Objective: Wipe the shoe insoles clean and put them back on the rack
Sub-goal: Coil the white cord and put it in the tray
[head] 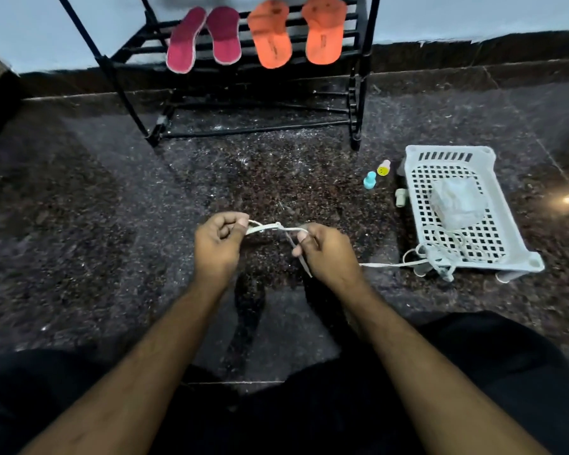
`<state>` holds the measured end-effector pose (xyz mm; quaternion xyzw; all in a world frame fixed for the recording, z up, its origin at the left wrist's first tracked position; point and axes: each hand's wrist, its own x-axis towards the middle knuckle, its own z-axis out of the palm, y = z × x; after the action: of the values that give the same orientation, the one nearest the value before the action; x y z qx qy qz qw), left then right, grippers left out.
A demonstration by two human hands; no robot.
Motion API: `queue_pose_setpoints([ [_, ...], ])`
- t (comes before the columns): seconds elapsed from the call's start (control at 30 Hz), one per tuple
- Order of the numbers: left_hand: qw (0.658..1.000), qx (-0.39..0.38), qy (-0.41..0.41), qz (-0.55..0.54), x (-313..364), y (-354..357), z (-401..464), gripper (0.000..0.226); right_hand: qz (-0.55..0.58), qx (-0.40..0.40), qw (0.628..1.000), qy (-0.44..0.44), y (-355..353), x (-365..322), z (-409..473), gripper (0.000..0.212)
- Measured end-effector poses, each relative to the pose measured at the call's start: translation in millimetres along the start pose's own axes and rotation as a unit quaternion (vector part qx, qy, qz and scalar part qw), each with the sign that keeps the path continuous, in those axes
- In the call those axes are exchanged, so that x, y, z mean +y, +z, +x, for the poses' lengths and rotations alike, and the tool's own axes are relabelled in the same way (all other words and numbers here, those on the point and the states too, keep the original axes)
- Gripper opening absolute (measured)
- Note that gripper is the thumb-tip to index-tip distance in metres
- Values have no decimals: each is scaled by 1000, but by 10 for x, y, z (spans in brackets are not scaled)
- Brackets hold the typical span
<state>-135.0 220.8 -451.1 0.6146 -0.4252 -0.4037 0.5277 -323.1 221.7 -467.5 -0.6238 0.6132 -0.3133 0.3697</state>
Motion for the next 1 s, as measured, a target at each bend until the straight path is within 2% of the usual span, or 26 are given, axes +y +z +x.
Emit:
queue_pose_setpoints([
  [0.07,994,32,-72,-75,-48,65,64,16,-67,-37,997,-2,-57,54,101,18],
  [0.13,987,45,-98,-121,-25,169,173,13,-120,-119,985,-28,-114,92,139,18],
  [0.27,963,3,-141,-230,86,317,294,8,-180,-295,935,-78,-80,186,158,31],
  [0.33,957,-31,-144,-249,109,346,287,8,-148,-330,928,-88,-27,234,164,13],
  [0.37,958,-49,-136,-249,113,360,280,9,-83,-323,940,-75,-8,213,164,14],
  [0.4,956,-70,-127,-253,131,370,263,9,10,-297,953,-50,6,170,166,27],
  [0.47,947,-120,-119,-274,169,386,226,10,208,-231,950,18,18,58,191,33],
  [0.53,935,-170,-127,-283,230,400,175,9,366,-193,907,78,11,-25,248,37],
  [0.6,927,-202,-137,-286,254,420,141,9,469,-169,858,121,-28,-48,301,40],
  [0.7,908,-217,-156,-324,267,426,107,14,504,-160,842,108,-63,-48,324,41],
  [0.87,909,-216,-180,-307,196,393,73,16,578,-124,801,99,-112,-113,363,45],
  [0.93,910,-198,-180,-316,162,399,91,16,554,-135,814,111,-79,-109,347,45],
  [1.0,909,-181,-176,-333,144,417,121,16,489,-161,851,101,-20,-93,314,47],
])
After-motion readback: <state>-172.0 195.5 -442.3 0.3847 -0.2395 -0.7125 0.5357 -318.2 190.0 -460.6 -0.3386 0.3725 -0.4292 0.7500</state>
